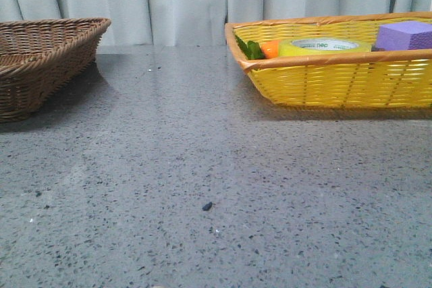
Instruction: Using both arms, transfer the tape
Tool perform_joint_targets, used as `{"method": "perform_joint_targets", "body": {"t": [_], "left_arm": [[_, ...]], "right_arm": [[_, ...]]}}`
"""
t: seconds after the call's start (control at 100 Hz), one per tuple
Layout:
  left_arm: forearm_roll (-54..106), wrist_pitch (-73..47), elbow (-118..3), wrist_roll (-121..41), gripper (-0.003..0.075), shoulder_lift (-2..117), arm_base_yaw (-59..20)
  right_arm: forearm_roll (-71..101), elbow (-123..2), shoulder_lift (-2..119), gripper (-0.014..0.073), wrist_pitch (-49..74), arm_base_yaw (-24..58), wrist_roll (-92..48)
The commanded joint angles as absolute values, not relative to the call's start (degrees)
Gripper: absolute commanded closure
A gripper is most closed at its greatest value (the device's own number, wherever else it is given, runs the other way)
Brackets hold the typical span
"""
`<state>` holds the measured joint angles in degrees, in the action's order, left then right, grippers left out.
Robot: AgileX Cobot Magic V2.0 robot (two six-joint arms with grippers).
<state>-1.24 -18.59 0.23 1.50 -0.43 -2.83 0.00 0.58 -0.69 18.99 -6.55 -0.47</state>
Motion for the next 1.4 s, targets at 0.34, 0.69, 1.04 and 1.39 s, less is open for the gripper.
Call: {"method": "perform_joint_targets", "body": {"t": [0.34,0.69,1.04,1.39], "left_arm": [[-0.7,-14.6,0.8,2.2,0.0741,-2.0,-2.8],[1.0,-10.3,0.8,2.2,0.0741,-2.0,-2.8],[1.3,-5.0,0.8,2.2,0.0741,-2.0,-2.8],[1.3,-1.5,0.8,2.2,0.0741,-2.0,-2.8]], "right_arm": [[-0.7,1.8,-1.8,0.066,18.2,-6.8,-0.4],[-0.7,1.8,-1.8,0.066,18.2,-6.8,-0.4],[-0.7,1.8,-1.8,0.066,17.9,-6.8,-0.4],[-1.1,1.8,-1.8,0.066,14.6,-6.8,-0.4]]}}
